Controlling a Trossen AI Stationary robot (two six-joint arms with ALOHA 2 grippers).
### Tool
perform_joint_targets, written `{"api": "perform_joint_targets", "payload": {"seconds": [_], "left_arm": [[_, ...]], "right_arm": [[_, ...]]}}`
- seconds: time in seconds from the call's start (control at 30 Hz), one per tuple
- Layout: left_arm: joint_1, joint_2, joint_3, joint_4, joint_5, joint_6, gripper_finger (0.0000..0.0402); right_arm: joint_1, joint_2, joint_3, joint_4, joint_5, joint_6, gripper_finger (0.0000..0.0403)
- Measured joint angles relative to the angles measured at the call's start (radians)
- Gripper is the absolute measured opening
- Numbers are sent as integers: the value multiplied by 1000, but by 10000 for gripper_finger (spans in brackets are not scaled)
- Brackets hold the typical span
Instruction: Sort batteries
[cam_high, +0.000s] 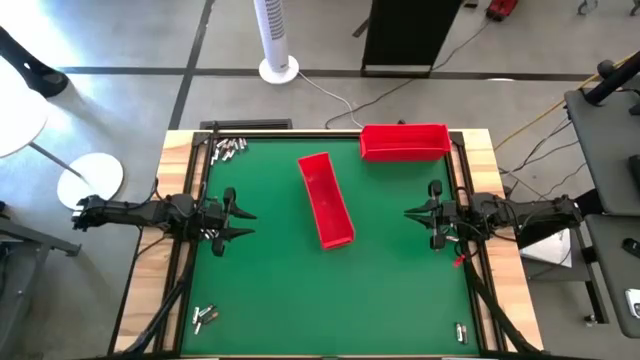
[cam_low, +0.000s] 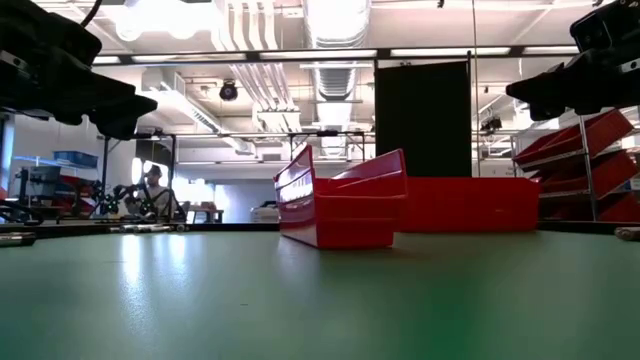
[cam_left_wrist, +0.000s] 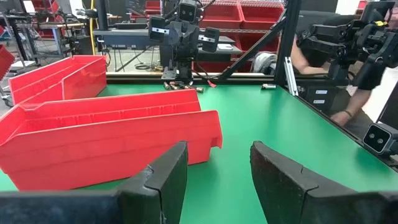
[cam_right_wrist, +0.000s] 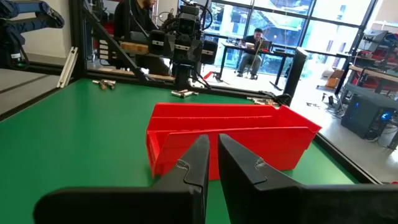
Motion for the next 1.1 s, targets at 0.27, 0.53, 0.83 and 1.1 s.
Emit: {"api": "perform_joint_targets", "payload": {"seconds": [0.27, 0.53, 0.83, 1.1], "left_arm": [[0, 0, 0, 0, 0, 0, 155], [0, 0, 0, 0, 0, 0, 155], [0, 0, 0, 0, 0, 0, 155], [0, 0, 0, 0, 0, 0, 155]], "right_arm": [[0, 0, 0, 0, 0, 0, 27], [0, 0, 0, 0, 0, 0, 27], [0, 0, 0, 0, 0, 0, 27], [0, 0, -3, 61, 1, 141, 27]]}}
